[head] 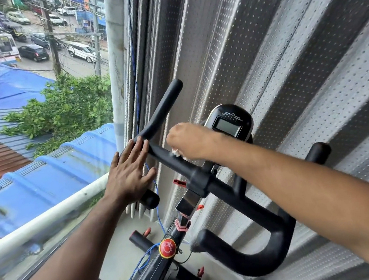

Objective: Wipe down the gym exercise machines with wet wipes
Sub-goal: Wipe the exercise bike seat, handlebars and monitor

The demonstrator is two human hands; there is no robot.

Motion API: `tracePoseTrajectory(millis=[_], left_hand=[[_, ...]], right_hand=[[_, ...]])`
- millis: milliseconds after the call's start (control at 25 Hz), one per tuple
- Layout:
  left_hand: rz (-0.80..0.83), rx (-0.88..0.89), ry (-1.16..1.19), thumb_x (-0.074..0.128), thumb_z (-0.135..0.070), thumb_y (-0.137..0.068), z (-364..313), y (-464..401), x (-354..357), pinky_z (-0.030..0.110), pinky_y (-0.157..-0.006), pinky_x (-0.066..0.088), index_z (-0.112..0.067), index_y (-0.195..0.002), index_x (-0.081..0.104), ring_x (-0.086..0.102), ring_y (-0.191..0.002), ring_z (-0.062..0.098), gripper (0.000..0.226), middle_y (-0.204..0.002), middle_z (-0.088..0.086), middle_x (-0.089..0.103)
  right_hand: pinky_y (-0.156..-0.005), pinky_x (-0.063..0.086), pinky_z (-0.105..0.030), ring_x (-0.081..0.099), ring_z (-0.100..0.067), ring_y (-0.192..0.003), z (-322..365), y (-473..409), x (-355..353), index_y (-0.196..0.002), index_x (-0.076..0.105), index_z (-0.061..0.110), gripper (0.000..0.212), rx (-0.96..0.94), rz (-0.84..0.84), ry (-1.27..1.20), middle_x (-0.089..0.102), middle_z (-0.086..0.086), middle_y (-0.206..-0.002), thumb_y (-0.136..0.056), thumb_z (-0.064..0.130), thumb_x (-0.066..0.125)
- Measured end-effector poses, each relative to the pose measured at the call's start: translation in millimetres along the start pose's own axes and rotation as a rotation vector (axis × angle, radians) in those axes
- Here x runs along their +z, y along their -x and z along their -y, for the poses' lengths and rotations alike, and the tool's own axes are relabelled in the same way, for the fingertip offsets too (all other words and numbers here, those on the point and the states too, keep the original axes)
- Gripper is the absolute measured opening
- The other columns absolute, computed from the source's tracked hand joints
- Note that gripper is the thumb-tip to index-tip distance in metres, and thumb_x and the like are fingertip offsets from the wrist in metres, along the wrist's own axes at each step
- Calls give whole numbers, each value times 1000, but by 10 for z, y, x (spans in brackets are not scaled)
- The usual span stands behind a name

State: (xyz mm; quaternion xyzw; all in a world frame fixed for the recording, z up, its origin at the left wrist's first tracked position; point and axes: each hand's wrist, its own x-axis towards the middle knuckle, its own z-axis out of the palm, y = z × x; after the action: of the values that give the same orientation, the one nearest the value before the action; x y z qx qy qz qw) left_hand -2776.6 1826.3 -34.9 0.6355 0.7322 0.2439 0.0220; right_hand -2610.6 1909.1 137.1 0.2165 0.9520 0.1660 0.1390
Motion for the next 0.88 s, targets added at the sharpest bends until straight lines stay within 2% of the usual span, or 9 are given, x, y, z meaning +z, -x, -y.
tracePoseTrajectory(millis=[120,240,320,480,560,680,800,880], left_hand=[[-13,0,3,12,-74,-86,-3,8,3,47,-129,4,-31,-166,2,-8,-159,8,91,-172,-12,-6],[-17,6,11,14,-74,-87,1,2,1,48,-129,6,-31,-166,3,-7,-159,8,90,-172,-12,-5],[-16,6,0,14,-74,-87,4,7,6,48,-130,6,-32,-165,2,-7,-159,8,90,-171,-12,-7],[2,9,-8,12,-74,-87,9,6,-2,47,-129,3,-33,-165,-3,-11,-158,7,89,-170,-14,-12],[0,7,-11,11,-74,-87,8,3,-2,46,-129,3,-33,-165,-3,-12,-157,6,89,-170,-14,-12],[-9,10,-2,12,-74,-87,16,14,7,46,-129,3,-33,-165,-1,-11,-157,6,88,-170,-14,-11],[12,5,-10,11,-75,-87,1,3,-1,46,-129,2,-34,-165,-3,-13,-157,5,89,-170,-14,-12],[34,1,-38,10,-76,-86,0,-8,-8,46,-130,1,-35,-164,-8,-15,-157,6,90,-171,-13,-15]], right_hand=[[-94,46,-40,55,-28,-109,88,28,137,-115,62,8,29,-68,-100,67,56,-11,-119,-92,-3,46],[-93,51,-38,59,-25,-105,-193,61,-10,-110,65,8,31,-47,-117,91,61,-10,-113,-92,-8,45],[-94,53,-41,63,-28,-105,-438,37,-209,-107,70,10,25,16,-76,79,66,-12,-111,-93,-4,53],[-87,57,-47,67,-31,-96,-802,-44,-467,-90,73,16,10,157,46,71,66,-10,-98,-83,8,74],[-90,56,-45,66,-26,-99,-740,-63,-415,-89,74,21,12,144,46,9,68,-5,-98,-82,13,78],[-96,50,-33,60,-15,-105,-363,-73,-124,-100,73,17,10,2,-5,-75,67,1,-105,-93,12,68],[-91,46,-31,60,-21,-108,19,-56,219,-107,68,11,20,-74,-109,-89,64,-5,-109,-96,3,54],[-88,48,-34,62,-25,-104,75,58,264,-103,67,11,19,-45,-193,-156,64,-8,-106,-95,0,53]])
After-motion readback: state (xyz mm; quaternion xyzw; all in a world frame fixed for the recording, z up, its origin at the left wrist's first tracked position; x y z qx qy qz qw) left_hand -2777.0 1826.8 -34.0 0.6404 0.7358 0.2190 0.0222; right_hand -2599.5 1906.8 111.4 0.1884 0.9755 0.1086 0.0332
